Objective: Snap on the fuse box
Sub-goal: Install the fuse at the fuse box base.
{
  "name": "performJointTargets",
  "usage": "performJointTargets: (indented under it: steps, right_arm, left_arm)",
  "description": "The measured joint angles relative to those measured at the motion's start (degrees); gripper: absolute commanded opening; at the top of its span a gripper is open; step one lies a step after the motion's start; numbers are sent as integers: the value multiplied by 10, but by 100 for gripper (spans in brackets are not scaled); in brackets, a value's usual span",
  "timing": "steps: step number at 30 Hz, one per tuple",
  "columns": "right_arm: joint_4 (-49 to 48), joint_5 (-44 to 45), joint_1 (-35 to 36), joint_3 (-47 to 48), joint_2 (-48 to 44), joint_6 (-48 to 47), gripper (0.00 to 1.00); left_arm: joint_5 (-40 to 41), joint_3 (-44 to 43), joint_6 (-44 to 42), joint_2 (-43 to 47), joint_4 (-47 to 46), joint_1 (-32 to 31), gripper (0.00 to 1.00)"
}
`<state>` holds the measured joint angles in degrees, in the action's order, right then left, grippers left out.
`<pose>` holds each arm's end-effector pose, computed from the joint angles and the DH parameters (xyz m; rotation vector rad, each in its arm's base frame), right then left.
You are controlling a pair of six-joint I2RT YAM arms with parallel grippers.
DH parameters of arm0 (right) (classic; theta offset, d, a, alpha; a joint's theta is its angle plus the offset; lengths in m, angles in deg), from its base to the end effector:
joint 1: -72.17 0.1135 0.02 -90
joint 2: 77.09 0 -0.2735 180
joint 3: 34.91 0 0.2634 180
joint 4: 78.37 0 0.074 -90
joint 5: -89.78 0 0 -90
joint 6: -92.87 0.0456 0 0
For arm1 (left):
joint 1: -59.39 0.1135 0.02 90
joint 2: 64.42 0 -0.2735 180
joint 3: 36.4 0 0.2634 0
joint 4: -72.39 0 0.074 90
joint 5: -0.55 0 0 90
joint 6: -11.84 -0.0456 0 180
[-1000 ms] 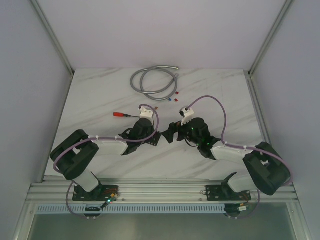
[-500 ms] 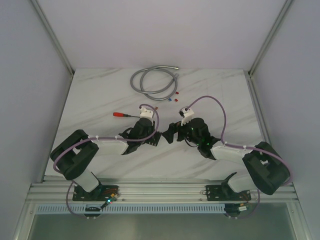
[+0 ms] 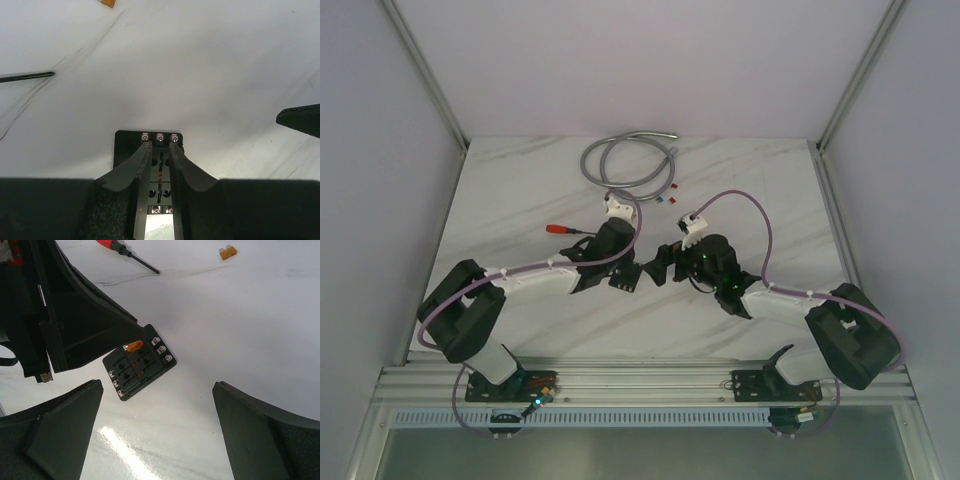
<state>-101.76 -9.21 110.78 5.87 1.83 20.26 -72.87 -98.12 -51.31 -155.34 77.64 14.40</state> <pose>0.2219 0.1864 0.1889 -0.4637 1.8490 0.8206 0.2577 -0.2392 0.1919 0.1773 2.1656 -0.4138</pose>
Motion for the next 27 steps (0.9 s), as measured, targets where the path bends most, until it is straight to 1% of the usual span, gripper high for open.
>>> performJointTargets:
  steps: [4,13,18,27]
  right_arm:
    - [12,7,0,5,0,0,100]
    - [33,29,-14,7,-2,-3,100]
    - [35,31,-18,7,-3,-3,100]
    - [35,31,-19,7,-3,-3,100]
  left_arm:
    - [0,-20,5,-1,45,0,24]
    - [0,-67,5,-31,123,1,24]
    - [-1,-84,5,-49,148,2,24]
    - [-1,-85,5,-53,176,3,24]
